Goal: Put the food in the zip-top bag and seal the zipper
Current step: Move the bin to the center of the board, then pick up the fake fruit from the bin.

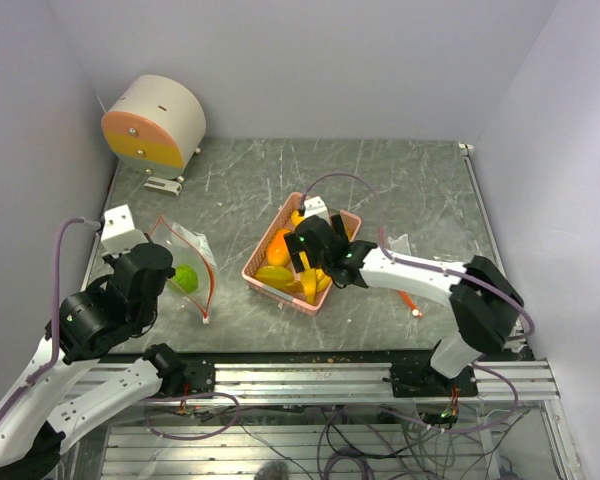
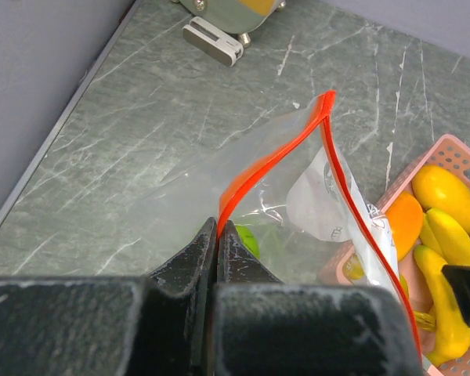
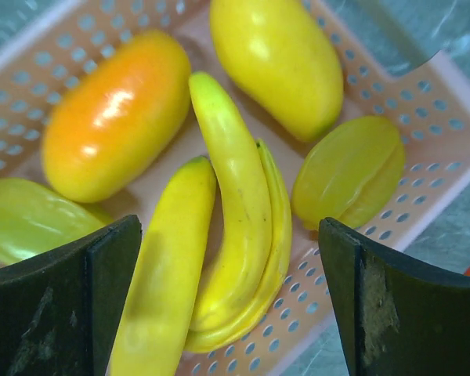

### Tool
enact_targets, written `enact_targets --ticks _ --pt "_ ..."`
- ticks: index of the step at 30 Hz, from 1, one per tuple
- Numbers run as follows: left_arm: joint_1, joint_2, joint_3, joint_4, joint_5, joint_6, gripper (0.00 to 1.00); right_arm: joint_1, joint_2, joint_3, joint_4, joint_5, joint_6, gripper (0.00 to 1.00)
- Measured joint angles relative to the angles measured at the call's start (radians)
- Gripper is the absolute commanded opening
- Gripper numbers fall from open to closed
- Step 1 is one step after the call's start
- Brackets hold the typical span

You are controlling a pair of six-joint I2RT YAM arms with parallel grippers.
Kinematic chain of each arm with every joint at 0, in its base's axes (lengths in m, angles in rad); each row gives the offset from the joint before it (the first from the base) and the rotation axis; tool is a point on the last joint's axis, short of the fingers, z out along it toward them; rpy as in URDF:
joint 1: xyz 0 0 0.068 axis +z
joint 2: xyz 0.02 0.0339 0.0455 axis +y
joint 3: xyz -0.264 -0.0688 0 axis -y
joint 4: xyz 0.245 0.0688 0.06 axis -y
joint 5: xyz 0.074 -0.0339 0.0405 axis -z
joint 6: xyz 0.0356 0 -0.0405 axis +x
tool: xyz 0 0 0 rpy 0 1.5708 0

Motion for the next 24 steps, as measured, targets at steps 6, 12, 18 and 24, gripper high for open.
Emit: enact_targets --ticks 6,12,18,24 --pt "0.0 0.0 0.0 0.007 0.004 0.0 0.07 0.0 -0.108 0.036 0.018 -0.039 -0.003 0.95" --pt "0.0 -0.006 -0.005 0.02 0.019 0.002 0.07 -0.001 -0.003 0.212 0.004 -0.114 0.09 0.99" --pt "0.0 -0.016 -0.009 0.029 0.034 0.013 0.07 -0.001 0.116 0.272 -0.027 -0.15 0.19 0.94" --pt "0.0 -0.024 -0.018 0.036 0.04 0.023 0.07 -0.001 0.147 0.272 -0.06 -0.159 0.235 0.9"
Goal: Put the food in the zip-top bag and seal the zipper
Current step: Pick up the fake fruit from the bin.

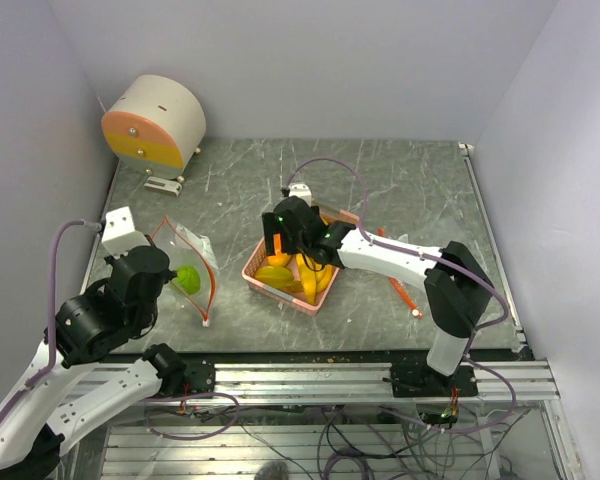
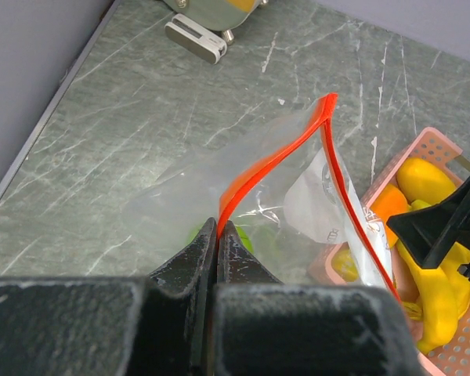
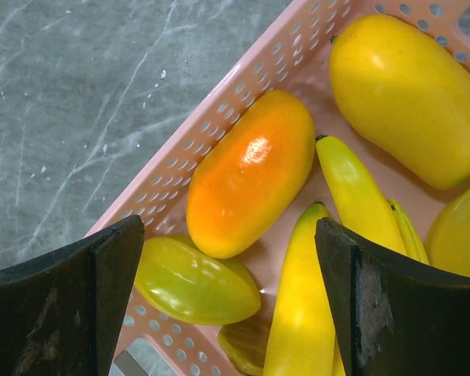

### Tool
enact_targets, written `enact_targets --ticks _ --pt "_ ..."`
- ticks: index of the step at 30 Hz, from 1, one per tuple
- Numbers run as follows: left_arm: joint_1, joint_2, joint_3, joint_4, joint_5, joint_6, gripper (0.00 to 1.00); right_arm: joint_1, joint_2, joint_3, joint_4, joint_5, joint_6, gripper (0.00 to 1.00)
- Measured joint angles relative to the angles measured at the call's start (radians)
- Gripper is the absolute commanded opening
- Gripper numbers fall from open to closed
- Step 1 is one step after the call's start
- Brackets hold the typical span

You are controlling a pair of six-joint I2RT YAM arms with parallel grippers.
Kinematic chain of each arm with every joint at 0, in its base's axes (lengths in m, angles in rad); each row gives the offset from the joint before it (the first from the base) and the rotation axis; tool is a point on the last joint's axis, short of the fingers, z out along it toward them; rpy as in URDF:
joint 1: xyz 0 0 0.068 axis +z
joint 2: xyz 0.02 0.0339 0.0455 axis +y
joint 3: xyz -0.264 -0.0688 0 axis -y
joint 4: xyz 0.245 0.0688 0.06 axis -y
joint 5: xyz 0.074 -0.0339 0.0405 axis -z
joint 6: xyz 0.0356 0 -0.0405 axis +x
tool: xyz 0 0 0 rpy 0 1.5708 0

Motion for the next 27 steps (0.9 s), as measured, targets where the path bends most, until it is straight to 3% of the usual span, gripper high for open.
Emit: enact_targets --ticks 5,15,20,25,27 --pt "0.0 -0.003 -0.014 0.009 0.003 0.004 0.07 0.0 0.045 0.007 0.009 -0.018 0.012 0.82" --pt "0.0 -0.003 -0.03 0.02 0.008 0.003 0.07 -0.003 0.177 0.02 0.01 -0.022 0.019 0.78" --pt "0.0 0.007 -0.048 0.03 0.021 0.003 0.07 -0.008 0.178 0.013 0.048 -0.003 0.012 0.62" --pt "0.0 0.022 -0.051 0.039 0.027 0.003 0.07 -0.015 0.177 -0.025 0.119 0.029 -0.009 0.32" --pt "0.0 0.026 -0.051 0.04 0.029 0.003 0.07 -0.019 0.177 -0.032 0.14 0.039 -0.017 0.31"
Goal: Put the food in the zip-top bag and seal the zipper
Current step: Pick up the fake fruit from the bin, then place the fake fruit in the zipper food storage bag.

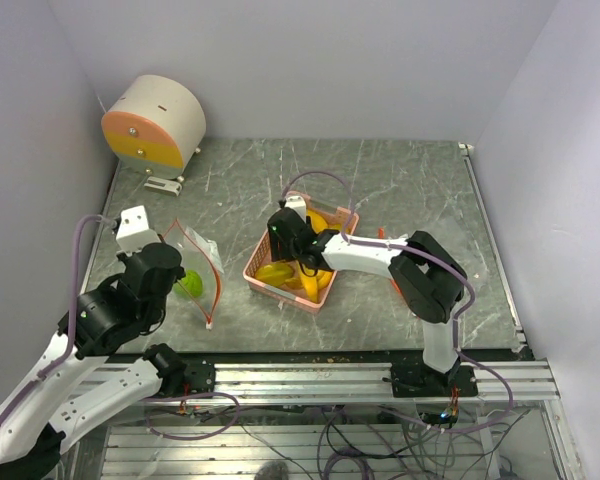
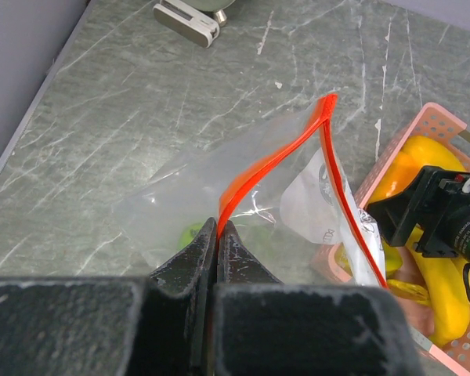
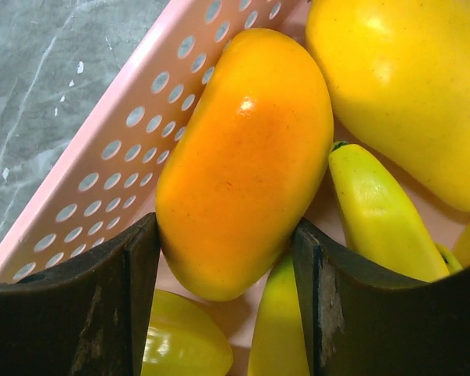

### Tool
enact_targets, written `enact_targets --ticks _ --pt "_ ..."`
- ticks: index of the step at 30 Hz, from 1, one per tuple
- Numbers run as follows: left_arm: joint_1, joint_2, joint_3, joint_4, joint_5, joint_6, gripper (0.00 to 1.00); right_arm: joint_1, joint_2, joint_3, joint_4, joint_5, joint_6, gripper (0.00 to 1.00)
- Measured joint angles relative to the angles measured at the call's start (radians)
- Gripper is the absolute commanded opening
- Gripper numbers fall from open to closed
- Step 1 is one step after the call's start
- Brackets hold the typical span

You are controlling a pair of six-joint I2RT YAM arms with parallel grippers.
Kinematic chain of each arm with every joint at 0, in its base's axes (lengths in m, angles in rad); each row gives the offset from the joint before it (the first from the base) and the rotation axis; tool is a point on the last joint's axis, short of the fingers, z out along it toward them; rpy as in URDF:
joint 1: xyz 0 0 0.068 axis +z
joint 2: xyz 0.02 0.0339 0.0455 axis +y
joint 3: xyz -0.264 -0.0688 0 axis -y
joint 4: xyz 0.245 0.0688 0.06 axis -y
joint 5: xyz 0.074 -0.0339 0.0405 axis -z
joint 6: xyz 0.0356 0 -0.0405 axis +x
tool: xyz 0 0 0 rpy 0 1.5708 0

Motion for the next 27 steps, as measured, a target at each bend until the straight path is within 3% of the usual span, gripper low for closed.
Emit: enact_targets --ticks 6,13,27 --pt "0.0 0.003 -0.016 0.013 0.011 0.0 0.07 -0.001 -0.05 -0.059 0.028 0.007 -0.03 0.31" --pt "0.0 0.022 -0.07 0.055 0.031 -0.007 0.07 -0.001 -0.276 -0.14 0.048 -0.045 -0.085 0.32" --pt "0.0 0.205 -0.104 0.225 0.106 -0.011 0.07 0.02 -0.739 -0.41 0.254 -0.475 -0.268 0.33"
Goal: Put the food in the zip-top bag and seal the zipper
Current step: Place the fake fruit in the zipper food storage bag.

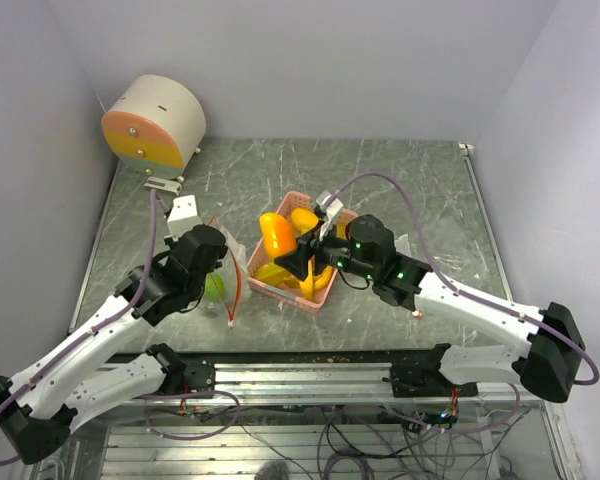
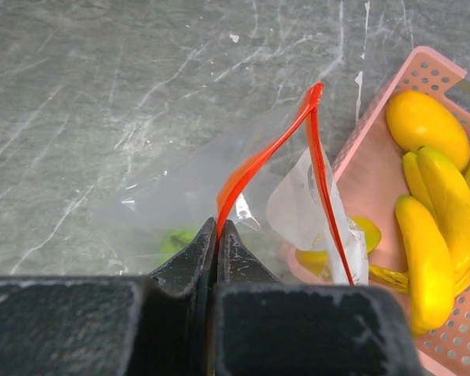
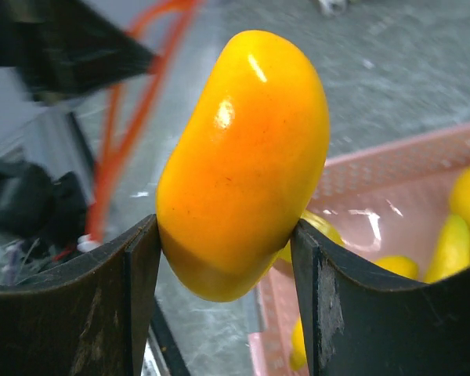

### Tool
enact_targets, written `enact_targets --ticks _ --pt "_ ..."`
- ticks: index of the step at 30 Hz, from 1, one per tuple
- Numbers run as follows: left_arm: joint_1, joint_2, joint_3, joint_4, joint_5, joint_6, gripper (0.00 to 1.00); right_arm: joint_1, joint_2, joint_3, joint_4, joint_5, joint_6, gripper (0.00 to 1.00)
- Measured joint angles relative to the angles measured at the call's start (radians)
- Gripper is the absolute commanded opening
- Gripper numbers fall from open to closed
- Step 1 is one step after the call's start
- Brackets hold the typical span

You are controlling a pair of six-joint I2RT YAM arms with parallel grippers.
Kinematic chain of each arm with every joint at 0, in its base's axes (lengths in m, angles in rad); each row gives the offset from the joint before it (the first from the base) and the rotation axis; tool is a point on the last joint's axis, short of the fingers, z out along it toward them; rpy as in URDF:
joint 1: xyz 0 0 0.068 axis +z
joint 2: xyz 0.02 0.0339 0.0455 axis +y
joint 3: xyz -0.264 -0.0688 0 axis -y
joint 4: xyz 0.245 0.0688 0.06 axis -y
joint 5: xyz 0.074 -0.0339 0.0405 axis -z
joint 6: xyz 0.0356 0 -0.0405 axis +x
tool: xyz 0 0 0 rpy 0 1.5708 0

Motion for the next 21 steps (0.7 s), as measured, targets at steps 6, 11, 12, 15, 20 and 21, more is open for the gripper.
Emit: enact_targets --ticks 6,11,12,15,20,21 --pt "0.0 0.052 0.0 0.047 0.026 0.0 0.07 0.073 -0.029 -0.002 0.093 -0.183 -0.04 0.33" --pt "0.0 0.051 0.0 0.06 0.029 0.0 0.07 0.16 0.061 0.006 0.149 -0.278 -0.034 0.33" --pt "0.0 0.047 0.0 0.059 0.029 0.0 0.07 0.167 0.076 0.006 0.154 -0.286 -0.03 0.33" --pt "0.0 0.028 0.0 0.056 0.028 0.0 0.07 0.178 0.111 0.008 0.165 -0.297 -0.005 0.33" --pt "0.0 -0.038 0.0 0.056 0.028 -0.007 0.07 0.183 0.149 0.02 0.192 -0.288 0.043 0.32" --pt "0.0 -0.052 -0.001 0.056 0.028 -0.01 0.07 0.183 0.156 0.025 0.198 -0.281 0.054 0.32"
